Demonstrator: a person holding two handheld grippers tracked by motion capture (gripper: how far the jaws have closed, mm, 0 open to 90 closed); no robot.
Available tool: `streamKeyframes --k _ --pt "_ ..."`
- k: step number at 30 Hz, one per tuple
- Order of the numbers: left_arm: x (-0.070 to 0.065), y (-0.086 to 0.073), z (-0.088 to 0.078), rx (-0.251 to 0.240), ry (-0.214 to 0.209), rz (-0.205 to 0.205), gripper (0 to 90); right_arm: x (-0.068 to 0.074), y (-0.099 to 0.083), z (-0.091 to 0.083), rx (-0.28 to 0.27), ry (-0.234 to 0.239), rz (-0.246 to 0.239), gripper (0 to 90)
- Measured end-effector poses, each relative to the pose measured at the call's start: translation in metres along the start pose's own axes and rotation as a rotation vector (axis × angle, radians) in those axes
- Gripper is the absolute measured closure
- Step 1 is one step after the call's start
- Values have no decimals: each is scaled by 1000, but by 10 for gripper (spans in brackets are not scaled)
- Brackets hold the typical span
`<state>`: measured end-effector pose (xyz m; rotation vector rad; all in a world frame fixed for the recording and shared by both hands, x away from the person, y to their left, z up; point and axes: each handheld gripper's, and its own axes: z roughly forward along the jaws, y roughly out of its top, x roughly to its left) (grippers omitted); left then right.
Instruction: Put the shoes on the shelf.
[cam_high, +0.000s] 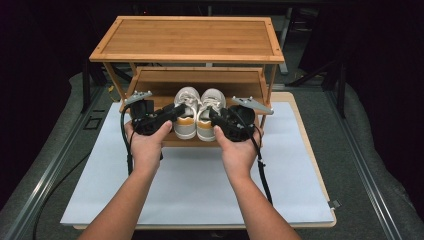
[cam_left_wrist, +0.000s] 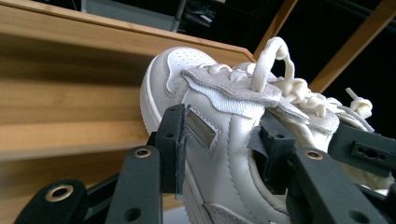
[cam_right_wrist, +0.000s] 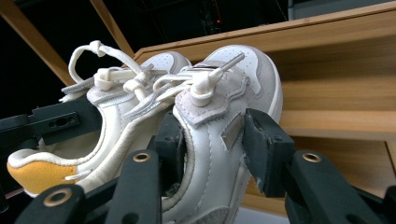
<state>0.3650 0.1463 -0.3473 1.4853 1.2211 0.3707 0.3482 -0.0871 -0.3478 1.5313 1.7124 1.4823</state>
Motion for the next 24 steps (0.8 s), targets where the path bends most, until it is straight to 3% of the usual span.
streamKeyframes --k 5,10,13,18,24 --pt "8 7 13 6 -18 -18 600 -8 10 13 -13 7 0 596" --pt "11 18 23 10 1 3 600 -11 15 23 -7 14 5 596" --pt "18 21 31 7 -7 -15 601 -13 21 31 -11 8 -1 596" --pt "30 24 50 20 -26 -64 600 -25 26 49 -3 10 33 596" --pt "33 28 62 36 -8 -47 600 -29 28 62 15 -2 15 596"
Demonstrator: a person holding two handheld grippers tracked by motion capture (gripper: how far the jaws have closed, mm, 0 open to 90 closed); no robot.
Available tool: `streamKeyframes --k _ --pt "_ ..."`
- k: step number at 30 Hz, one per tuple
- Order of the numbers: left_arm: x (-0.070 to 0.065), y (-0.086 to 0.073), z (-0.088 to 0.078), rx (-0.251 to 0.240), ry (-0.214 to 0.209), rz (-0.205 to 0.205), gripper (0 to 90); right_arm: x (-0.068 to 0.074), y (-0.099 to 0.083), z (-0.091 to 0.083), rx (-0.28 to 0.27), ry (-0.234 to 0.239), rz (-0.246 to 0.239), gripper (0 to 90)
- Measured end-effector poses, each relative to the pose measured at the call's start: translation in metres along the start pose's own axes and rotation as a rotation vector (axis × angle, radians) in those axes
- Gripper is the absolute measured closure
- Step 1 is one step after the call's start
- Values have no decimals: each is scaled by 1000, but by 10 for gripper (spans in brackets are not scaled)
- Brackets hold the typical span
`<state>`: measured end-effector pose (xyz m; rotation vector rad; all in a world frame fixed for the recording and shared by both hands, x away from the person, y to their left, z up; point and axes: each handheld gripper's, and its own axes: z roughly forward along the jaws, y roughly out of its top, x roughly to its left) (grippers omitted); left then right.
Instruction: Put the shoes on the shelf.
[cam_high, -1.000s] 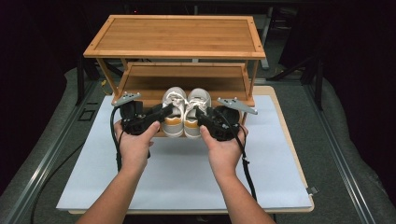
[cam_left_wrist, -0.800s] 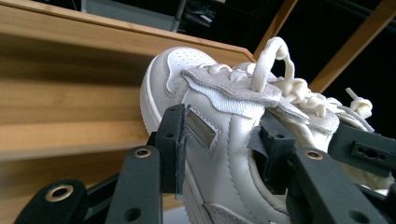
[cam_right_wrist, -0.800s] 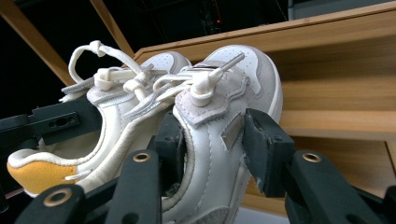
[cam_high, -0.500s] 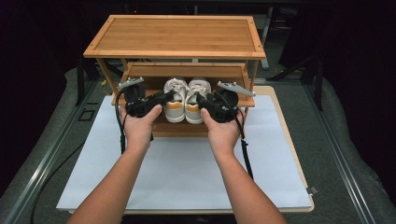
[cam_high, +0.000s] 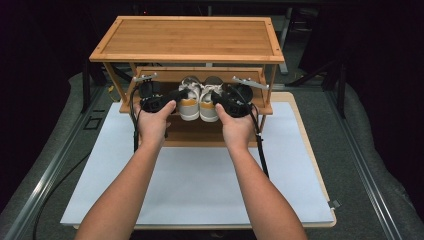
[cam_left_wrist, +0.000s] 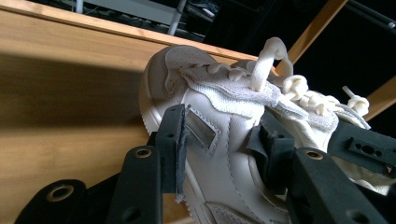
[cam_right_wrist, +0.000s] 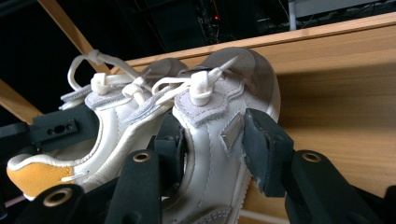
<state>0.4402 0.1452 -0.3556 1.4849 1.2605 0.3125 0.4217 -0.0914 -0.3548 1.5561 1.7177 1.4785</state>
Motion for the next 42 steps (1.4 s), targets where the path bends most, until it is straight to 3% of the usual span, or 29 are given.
streamKeyframes --k 1,2,6,10,12,14,17,18,21,25,30,38,42 --pt "1 1 2 6 -1 2 599 -1 4 2 26 -32 -9 595" --pt "2 4 6 7 -11 -2 599 -2 5 4 3 -15 -8 596" --pt "3 8 12 11 -9 -4 595 -3 11 8 14 -17 -19 594" --pt "5 8 18 44 9 3 588 -5 14 15 55 -51 -44 589" --pt "5 9 19 48 9 -5 586 -7 15 15 74 -42 -31 586" --pt "3 11 19 67 22 31 584 -8 15 16 72 -44 -23 583" --pt "1 12 19 78 33 42 578 -11 17 15 105 -19 -10 573" --pt "3 13 19 83 37 30 572 -11 16 15 97 -45 -5 565" --pt "3 13 19 84 44 24 531 -13 17 14 98 -41 3 540" --pt "4 16 17 73 38 15 483 -11 19 14 91 -55 -24 530" --pt "1 19 14 106 44 27 470 -11 20 12 92 -65 -32 529" --pt "2 17 5 65 38 9 485 -8 22 2 78 -51 -29 536" --pt "5 18 -5 47 10 1 494 -9 23 -10 51 -43 -38 552"
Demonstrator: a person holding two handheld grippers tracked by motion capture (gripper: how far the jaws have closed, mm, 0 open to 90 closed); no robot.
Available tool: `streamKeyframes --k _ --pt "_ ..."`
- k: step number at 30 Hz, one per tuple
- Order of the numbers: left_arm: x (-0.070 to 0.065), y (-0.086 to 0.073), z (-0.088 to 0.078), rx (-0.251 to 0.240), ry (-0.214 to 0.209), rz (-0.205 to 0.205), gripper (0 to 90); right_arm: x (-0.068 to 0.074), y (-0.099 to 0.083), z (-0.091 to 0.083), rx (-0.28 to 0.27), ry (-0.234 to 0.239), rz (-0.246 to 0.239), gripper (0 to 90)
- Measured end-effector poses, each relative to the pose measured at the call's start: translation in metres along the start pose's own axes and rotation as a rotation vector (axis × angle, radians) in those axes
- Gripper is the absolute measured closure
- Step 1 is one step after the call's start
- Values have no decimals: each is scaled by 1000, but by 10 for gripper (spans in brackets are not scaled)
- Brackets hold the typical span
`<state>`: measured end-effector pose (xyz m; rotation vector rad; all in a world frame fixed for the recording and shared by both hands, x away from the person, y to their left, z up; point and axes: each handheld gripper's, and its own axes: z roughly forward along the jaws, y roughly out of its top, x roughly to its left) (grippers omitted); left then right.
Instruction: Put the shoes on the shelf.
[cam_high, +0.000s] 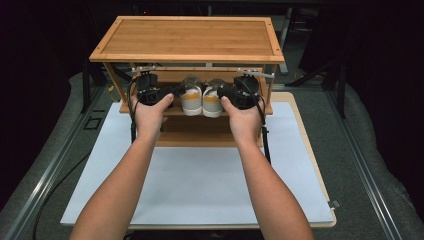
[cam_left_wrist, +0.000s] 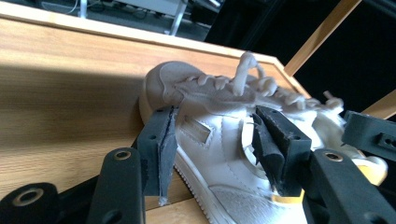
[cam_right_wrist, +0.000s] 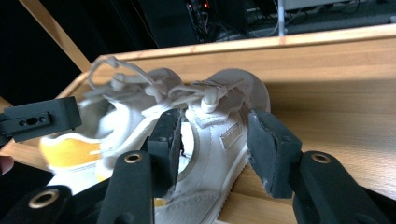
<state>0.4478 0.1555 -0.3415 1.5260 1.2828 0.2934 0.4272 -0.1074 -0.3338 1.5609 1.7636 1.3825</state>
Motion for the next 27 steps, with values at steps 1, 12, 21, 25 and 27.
streamKeyframes --k 1,12,21,25,27 --pt "-1 1 -5 -9 -9 12 495 0 0 -3 -6 2 -1 554" --pt "-2 -1 -27 -37 -27 36 540 -1 0 -24 -34 10 -19 589" --pt "12 -5 -34 -18 -1 34 692 -9 -6 -29 -46 2 -22 657" --pt "18 -9 -31 0 -3 36 811 -17 -10 -26 -20 -11 -17 800" --pt "20 -10 -29 7 -4 36 835 -19 -11 -24 -18 -5 -15 832"
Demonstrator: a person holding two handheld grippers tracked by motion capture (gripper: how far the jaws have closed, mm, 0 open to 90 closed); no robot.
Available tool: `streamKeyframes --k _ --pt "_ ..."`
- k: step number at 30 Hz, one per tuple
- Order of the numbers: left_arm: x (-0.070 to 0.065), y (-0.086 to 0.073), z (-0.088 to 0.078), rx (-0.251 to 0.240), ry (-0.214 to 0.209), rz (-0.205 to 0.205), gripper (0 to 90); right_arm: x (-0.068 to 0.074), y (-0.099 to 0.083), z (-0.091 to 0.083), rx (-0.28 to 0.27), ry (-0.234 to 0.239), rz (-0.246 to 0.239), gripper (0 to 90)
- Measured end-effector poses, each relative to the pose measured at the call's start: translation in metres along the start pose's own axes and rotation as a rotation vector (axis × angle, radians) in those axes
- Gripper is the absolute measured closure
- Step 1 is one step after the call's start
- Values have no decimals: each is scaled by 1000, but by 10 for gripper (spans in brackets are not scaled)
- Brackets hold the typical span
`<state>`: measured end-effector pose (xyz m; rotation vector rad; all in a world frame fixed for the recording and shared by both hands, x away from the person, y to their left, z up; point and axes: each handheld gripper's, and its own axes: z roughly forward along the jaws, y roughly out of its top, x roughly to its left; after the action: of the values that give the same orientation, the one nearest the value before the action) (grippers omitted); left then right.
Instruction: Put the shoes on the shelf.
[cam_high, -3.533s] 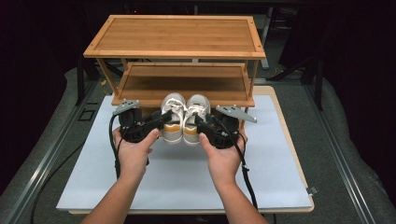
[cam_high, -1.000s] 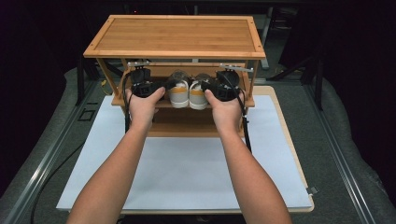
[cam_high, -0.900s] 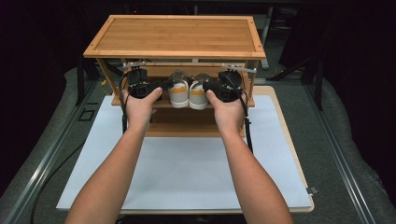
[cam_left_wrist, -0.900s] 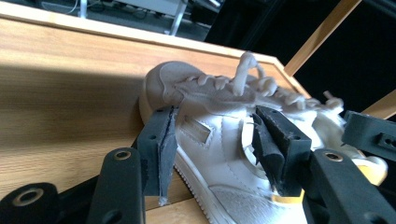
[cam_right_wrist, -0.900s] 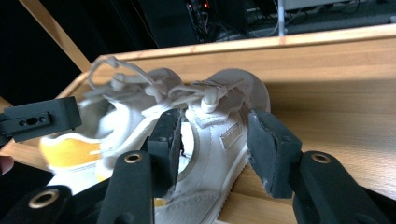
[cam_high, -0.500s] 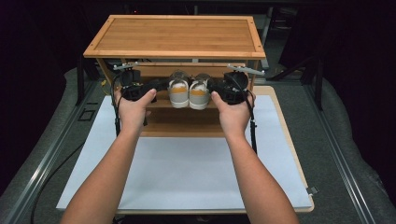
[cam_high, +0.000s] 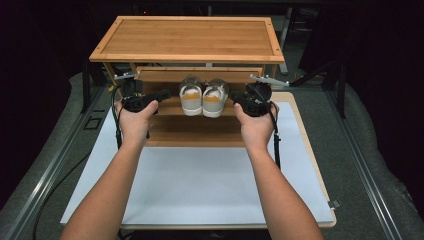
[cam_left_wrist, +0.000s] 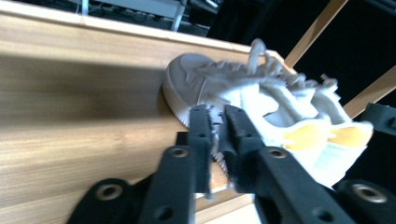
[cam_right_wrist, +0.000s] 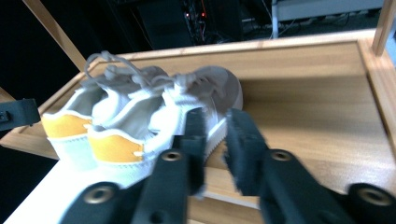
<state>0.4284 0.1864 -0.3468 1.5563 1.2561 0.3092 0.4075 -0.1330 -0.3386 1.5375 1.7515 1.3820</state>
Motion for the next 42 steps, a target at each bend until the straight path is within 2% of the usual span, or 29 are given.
streamKeyframes --k 3,8,9,10,12,14,18,19,20,22,25,28,30,33,34,36,38,39,42 --pt "6 -5 9 13 0 -3 894 -3 -3 5 14 -2 -14 900" --pt "9 -9 17 18 -9 -11 898 -3 -6 13 16 14 -22 900" --pt "8 -11 21 30 -14 -5 898 -4 -9 17 45 12 -31 900" --pt "8 -11 21 30 -14 -5 898 -4 -9 17 45 12 -31 900" --pt "5 -11 27 32 -17 4 898 -6 -15 25 32 5 -13 900" --pt "4 -11 29 34 -18 5 898 -7 -15 25 53 -2 -12 900" --pt "2 -9 39 45 -16 9 898 -8 -15 33 27 19 -5 900" --pt "1 -9 40 49 -14 13 898 -8 -15 34 48 29 -6 900" --pt "1 -9 42 51 -15 16 898 -7 -16 36 34 24 -2 900" --pt "0 -9 44 45 -5 12 898 -7 -17 40 55 14 -14 900" --pt "3 -8 45 55 -10 13 898 -6 -18 43 61 31 -3 900" --pt "4 -8 48 52 -13 10 899 -5 -18 45 59 25 3 900" --pt "4 -8 49 51 -13 23 900 -8 -18 49 48 56 52 900" --pt "4 -7 50 57 -9 53 900 -11 -17 52 55 78 77 900" --pt "2 -6 51 59 1 68 900 -10 -16 53 53 60 70 900" --pt "0 -6 51 61 11 77 900 -9 -16 54 47 67 71 900" --pt "-2 -5 51 64 26 97 900 -8 -17 53 50 46 59 900" --pt "-2 -5 51 61 23 89 900 -6 -17 52 49 50 44 900" --pt "0 -6 51 56 6 66 900 -6 -17 52 45 34 46 900"
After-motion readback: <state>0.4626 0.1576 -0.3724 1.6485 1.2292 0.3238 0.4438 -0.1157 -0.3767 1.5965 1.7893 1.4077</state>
